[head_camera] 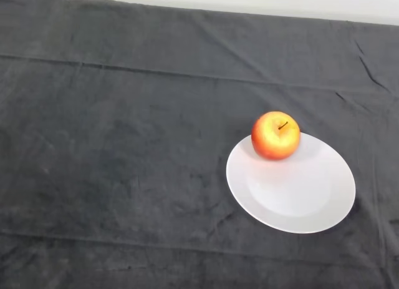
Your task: Move the apple to the plate
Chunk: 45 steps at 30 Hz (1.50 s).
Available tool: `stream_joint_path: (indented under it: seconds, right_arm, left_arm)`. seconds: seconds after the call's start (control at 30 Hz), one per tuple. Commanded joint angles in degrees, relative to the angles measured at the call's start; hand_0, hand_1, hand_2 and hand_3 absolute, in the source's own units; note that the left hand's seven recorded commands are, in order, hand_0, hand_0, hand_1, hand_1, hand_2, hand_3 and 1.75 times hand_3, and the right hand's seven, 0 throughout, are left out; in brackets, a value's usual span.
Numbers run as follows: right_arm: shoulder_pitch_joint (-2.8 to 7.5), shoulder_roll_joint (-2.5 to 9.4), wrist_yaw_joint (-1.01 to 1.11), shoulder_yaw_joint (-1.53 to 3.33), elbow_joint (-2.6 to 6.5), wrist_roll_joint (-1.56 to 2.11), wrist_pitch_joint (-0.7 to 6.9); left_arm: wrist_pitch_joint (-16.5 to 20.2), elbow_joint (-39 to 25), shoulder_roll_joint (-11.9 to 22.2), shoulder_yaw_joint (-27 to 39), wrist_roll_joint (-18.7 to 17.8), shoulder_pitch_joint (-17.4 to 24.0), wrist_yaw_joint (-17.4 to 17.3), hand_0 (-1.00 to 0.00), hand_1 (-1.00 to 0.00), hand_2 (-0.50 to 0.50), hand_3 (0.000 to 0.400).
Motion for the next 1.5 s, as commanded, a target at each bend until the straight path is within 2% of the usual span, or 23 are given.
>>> stream_joint_path:
  seconds: [0.03, 1.5]
  right_arm:
    - [7.36, 4.94, -0.2, -0.9, 3.69, 0.08, 2.01]
    - [7.36, 4.96, -0.2, -0.87, 3.64, 0.11, 2.04]
  left_arm:
    - [0.0, -0.2, -1.6, 2.7, 1.7, -3.6, -0.6, 0.0, 0.0, 0.0, 0.0]
    - [1.6, -1.0, -5.1, 7.2, 5.9, -5.1, -4.1, 0.0, 0.0, 0.0, 0.0]
